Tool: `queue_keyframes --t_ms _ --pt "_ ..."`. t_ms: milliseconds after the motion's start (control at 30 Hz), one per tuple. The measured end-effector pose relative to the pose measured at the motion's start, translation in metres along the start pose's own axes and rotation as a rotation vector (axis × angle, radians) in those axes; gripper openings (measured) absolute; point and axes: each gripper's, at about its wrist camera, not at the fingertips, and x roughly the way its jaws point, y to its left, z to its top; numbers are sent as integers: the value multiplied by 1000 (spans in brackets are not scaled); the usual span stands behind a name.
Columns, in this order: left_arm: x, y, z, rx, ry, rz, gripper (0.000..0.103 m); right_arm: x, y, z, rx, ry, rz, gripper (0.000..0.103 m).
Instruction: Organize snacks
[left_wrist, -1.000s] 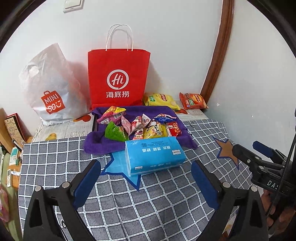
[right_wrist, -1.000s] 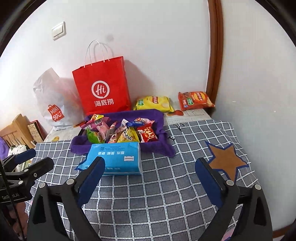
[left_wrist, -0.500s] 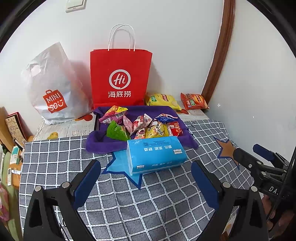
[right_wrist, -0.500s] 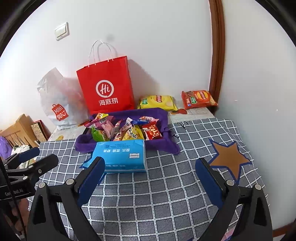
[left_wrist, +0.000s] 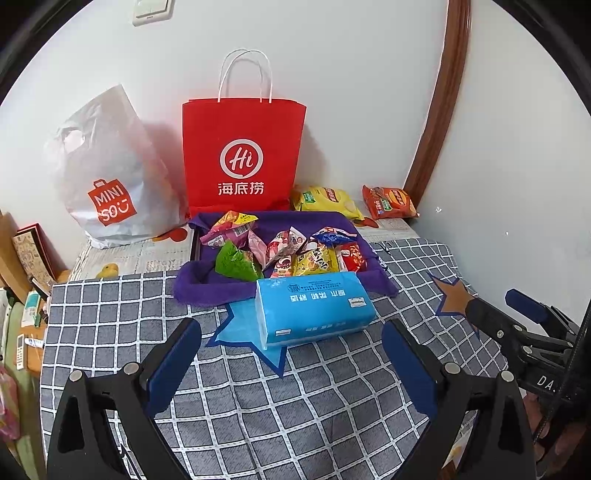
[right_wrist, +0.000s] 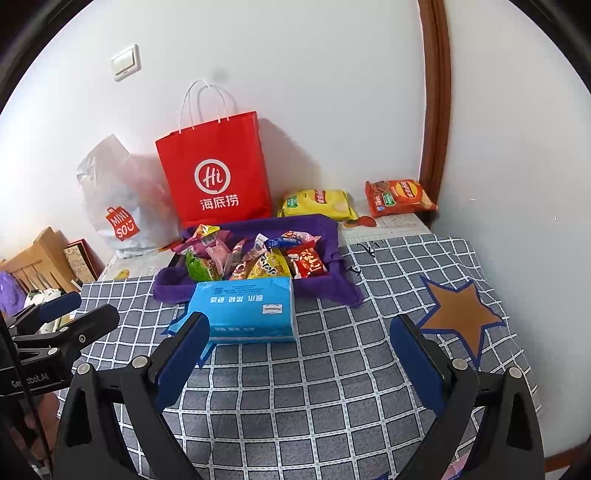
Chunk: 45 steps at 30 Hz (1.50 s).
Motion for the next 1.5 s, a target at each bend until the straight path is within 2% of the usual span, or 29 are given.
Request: queue_keyframes --t_ms 1500 --pt "-6 5 4 -5 -15 4 99 -9 8 1 -14 -19 7 97"
